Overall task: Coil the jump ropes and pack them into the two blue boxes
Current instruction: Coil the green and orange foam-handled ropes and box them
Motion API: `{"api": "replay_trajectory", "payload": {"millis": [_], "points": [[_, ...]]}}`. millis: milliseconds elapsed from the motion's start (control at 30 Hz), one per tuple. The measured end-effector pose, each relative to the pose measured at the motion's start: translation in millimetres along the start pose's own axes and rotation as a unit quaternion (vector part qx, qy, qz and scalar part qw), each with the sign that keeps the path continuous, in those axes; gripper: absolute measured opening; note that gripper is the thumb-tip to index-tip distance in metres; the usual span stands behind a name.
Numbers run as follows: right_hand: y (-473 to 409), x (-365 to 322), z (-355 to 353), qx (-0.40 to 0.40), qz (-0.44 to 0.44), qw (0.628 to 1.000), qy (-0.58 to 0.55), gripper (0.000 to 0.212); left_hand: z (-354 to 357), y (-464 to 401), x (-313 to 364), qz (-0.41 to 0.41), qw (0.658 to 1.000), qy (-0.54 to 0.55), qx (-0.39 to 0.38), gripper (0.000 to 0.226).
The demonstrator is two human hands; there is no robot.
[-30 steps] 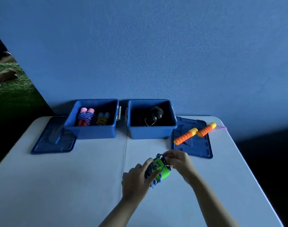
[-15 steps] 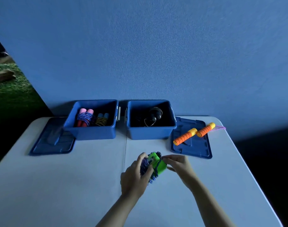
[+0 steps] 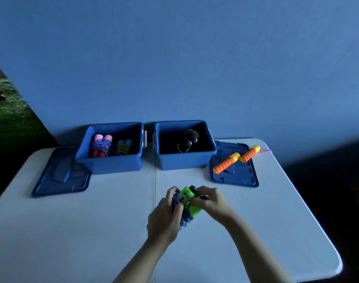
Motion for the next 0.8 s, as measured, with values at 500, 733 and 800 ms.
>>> {"api": "replay_trajectory", "payload": {"millis": [500, 733, 800], "points": [[19.0, -7.2, 50.0, -0.024, -0.074, 0.98, -0.182, 0.088, -8.4, -10.4, 7.2, -0.057, 0.974, 0.215, -0.049, 0.04], [3.5, -8.5, 28.9, -0.084, -0.062, 0.991, -0.086, 0.095, -5.4, -21.1, 14.2, -0.084, 0.974, 0.209, -0.027, 0.034], [-3.6, -7.0, 22.9, -0.103, -0.053, 0.992, -0.044, 0.101, -3.6, -25.9, 12.4, -0.092, 0.97, 0.225, -0.02, 0.031]]}}
Point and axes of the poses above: each hand's wrist, its own y-axis away from the middle knuckle, its own z-axis out of the palm, x = y × z, the point moved 3 cm from there along -y, towards the middle knuckle, and after that the axes turned 13 degrees about -x, right-handed, at the moved point
